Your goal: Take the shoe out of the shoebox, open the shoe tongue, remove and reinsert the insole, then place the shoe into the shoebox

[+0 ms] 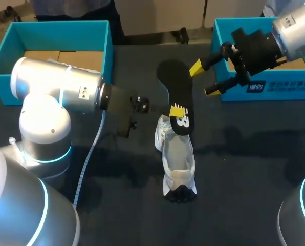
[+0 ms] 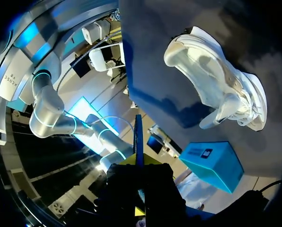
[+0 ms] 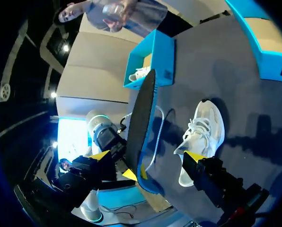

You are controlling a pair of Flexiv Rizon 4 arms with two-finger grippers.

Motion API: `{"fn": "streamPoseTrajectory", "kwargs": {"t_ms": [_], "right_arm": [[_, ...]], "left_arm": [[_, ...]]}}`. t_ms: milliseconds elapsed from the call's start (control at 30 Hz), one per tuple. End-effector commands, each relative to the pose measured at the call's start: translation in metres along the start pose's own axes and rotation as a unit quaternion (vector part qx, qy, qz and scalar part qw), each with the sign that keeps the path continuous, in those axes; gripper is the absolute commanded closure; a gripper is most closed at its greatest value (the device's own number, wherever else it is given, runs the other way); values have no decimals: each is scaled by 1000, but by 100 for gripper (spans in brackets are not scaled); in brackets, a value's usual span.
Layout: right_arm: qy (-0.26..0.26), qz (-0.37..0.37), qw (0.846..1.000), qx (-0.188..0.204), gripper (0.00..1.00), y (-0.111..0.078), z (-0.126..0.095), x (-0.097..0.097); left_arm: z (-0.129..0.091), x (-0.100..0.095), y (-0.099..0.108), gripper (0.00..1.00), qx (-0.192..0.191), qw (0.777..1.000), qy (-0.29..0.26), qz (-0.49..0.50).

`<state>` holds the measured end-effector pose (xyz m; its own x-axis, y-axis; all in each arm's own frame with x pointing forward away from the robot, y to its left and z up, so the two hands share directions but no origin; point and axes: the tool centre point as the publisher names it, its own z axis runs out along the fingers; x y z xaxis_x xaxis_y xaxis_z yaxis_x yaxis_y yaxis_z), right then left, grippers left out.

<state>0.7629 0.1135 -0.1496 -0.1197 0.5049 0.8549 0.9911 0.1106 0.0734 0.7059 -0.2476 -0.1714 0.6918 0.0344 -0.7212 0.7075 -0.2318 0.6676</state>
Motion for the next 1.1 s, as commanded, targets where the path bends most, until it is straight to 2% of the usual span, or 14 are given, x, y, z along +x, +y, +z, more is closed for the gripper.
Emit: {"fn": "streamPoseTrajectory", "kwargs": {"t_ms": [33,500,533,567,700,867,967,1100], "right_arm": [[15,-4,1000,4,0,5,8,-4],[51,2,999,14,0,15,17,-4],[53,2,998,14,7,15,18,-4],[56,3,998,13,10,16,18,-4],[63,8,998,11,14,18,21,-5],[71,21,997,4,29,21,24,-7],[79,26,996,1,36,22,26,-8],[87,32,996,-3,38,23,30,-9]], "left_arm": [[4,3,3,100,1,1000,1,0],[7,8,7,100,-7,1000,7,1],[7,8,7,100,-9,1000,9,1],[8,9,6,100,-9,1000,9,1],[9,10,7,100,-14,1000,13,0],[10,10,8,100,-16,1000,14,0],[10,10,10,100,-17,1000,16,2],[10,11,11,100,-18,1000,18,4]]}}
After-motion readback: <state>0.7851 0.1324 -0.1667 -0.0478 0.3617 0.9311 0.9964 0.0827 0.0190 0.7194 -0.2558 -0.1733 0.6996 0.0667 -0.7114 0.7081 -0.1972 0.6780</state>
